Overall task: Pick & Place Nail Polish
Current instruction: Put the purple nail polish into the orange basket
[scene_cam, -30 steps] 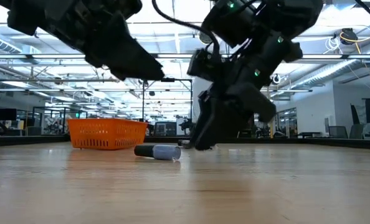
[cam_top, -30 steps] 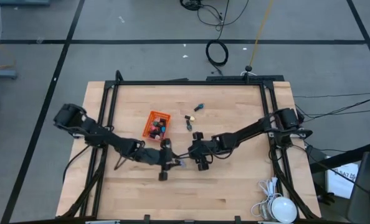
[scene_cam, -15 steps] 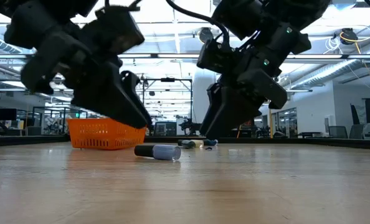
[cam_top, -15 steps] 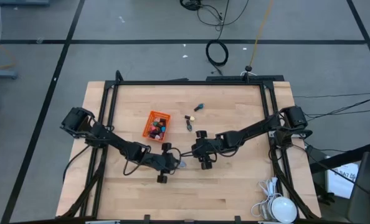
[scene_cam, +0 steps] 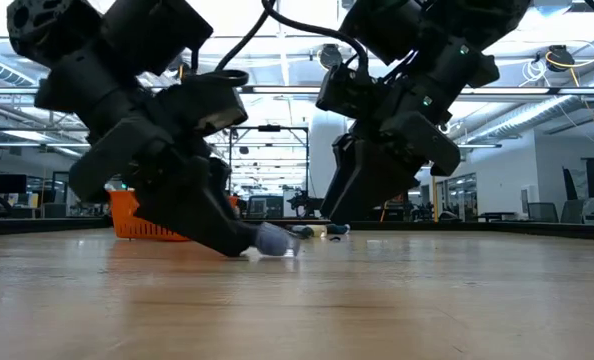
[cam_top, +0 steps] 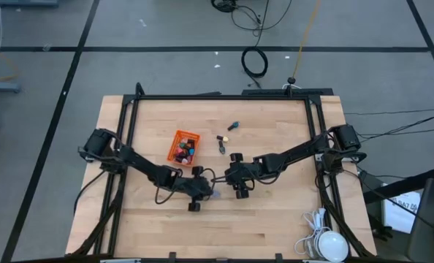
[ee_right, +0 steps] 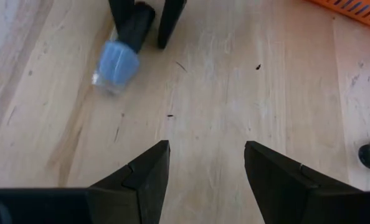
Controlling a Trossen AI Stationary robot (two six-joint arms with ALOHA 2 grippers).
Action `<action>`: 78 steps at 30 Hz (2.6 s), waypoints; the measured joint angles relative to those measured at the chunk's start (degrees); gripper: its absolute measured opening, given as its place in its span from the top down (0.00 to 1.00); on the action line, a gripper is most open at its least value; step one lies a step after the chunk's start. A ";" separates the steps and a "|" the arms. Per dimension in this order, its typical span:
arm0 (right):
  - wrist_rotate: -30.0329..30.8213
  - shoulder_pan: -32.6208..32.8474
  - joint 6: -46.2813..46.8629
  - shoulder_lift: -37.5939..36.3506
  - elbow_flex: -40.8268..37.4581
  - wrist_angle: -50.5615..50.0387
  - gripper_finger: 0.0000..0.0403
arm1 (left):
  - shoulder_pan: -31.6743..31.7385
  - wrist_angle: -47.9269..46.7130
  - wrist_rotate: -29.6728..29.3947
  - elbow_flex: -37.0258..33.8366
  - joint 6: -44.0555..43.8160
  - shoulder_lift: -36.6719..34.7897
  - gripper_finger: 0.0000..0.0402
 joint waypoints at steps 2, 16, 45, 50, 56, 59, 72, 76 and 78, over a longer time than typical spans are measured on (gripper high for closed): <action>0.00 0.00 -0.02 0.00 0.00 0.21 0.51 | 0.29 1.11 0.65 0.02 -0.23 1.01 0.70; 0.00 0.00 -0.17 0.00 0.00 0.74 0.51 | 0.61 4.97 0.60 0.02 -1.20 3.73 0.77; -5.13 -7.04 7.37 -1.15 -6.64 10.98 0.51 | -6.46 -12.82 -38.57 5.59 27.31 -10.39 0.91; -9.02 -7.96 9.66 -3.24 -9.57 18.87 0.51 | -7.04 -15.45 -40.69 5.92 25.27 -10.32 0.91; -10.69 -7.91 16.29 -4.77 -15.69 41.62 0.51 | -7.02 -14.77 -42.46 5.92 25.94 -10.32 0.91; -11.40 -7.86 20.85 -4.92 -18.50 50.88 0.51 | -7.02 -13.48 -42.65 5.99 27.02 -10.34 0.91; -12.02 -6.73 24.06 -4.83 -19.82 58.11 0.51 | -5.70 -8.44 -42.38 5.99 28.87 -10.35 0.91; -11.69 -6.23 24.06 -4.83 -19.82 59.25 0.51 | -5.25 -6.56 -41.26 6.01 28.77 -10.35 0.91; -11.63 -6.25 24.08 -4.83 -19.82 59.42 0.51 | -5.12 -5.98 -41.23 6.01 29.23 -10.35 0.91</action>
